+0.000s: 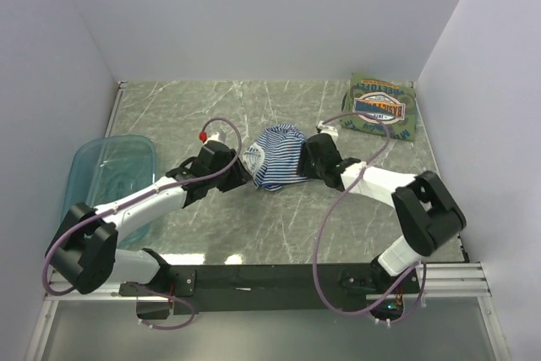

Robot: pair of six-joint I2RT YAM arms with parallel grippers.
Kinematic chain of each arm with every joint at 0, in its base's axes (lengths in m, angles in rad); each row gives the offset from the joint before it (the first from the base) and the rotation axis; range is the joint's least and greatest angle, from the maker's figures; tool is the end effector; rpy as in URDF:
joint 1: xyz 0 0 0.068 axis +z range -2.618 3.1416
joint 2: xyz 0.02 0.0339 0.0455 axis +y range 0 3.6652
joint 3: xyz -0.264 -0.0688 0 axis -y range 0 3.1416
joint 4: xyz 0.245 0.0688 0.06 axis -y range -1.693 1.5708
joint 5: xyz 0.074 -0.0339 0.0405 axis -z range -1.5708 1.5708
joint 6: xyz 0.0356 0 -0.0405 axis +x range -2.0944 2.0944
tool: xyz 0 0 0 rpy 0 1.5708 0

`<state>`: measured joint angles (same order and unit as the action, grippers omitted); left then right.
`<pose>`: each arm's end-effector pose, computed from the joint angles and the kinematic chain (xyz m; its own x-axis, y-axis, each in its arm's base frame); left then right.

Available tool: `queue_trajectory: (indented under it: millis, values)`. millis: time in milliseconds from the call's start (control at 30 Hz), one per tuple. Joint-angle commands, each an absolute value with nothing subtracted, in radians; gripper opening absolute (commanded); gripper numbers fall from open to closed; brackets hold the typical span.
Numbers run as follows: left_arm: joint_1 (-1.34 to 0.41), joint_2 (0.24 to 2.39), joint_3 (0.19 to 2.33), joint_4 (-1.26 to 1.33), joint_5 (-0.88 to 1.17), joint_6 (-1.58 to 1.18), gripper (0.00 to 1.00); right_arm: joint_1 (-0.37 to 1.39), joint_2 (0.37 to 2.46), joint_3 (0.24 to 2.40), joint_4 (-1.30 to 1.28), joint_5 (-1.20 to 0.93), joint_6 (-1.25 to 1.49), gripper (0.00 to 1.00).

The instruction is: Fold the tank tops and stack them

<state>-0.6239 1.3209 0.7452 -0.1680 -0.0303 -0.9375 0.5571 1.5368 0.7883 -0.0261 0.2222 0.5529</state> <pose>0.2226 -0.1589 0.2121 -0.7813 -0.4304 -0.4521 -0.1081 0.8066 -0.5811 0.2665 0.1568 0.1785 -0.7059 0.1638 -0.6892 -0.0133 0.9696 0.2442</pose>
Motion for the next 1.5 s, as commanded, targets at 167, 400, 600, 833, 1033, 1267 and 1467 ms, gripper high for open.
queue_trajectory:
  millis: [167, 400, 600, 833, 1033, 1267, 1467]
  values:
    - [-0.629, 1.236, 0.733, -0.126, -0.012, -0.923, 0.47, 0.554, 1.606, 0.881, 0.014, 0.146, 0.560, 0.24]
    - [-0.634, 1.215, 0.703, -0.065, 0.024, -0.913, 0.50, 0.551, 1.392, 1.024, -0.230, 0.207, 0.565, 0.00]
    - [-0.650, 1.242, 0.703, -0.008, 0.051, -0.917, 0.50, 0.522, 1.140, 1.248, -0.481, 0.294, 0.511, 0.00]
    - [-0.729, 1.367, 0.758, 0.032, 0.028, -0.925, 0.50, 0.515, 1.035, 1.362, -0.600, 0.342, 0.460, 0.00]
    - [-0.785, 1.468, 0.801, 0.061, 0.011, -0.946, 0.50, 0.505, 1.040, 1.378, -0.618, 0.359, 0.446, 0.00]
    - [-0.799, 1.681, 0.986, -0.030, 0.003, -0.887, 0.51, 0.488, 1.088, 1.426, -0.646, 0.365, 0.433, 0.00]
    - [-0.819, 1.615, 0.953, -0.112, -0.173, -1.017, 0.60, 0.477, 1.103, 1.425, -0.660, 0.390, 0.410, 0.00]
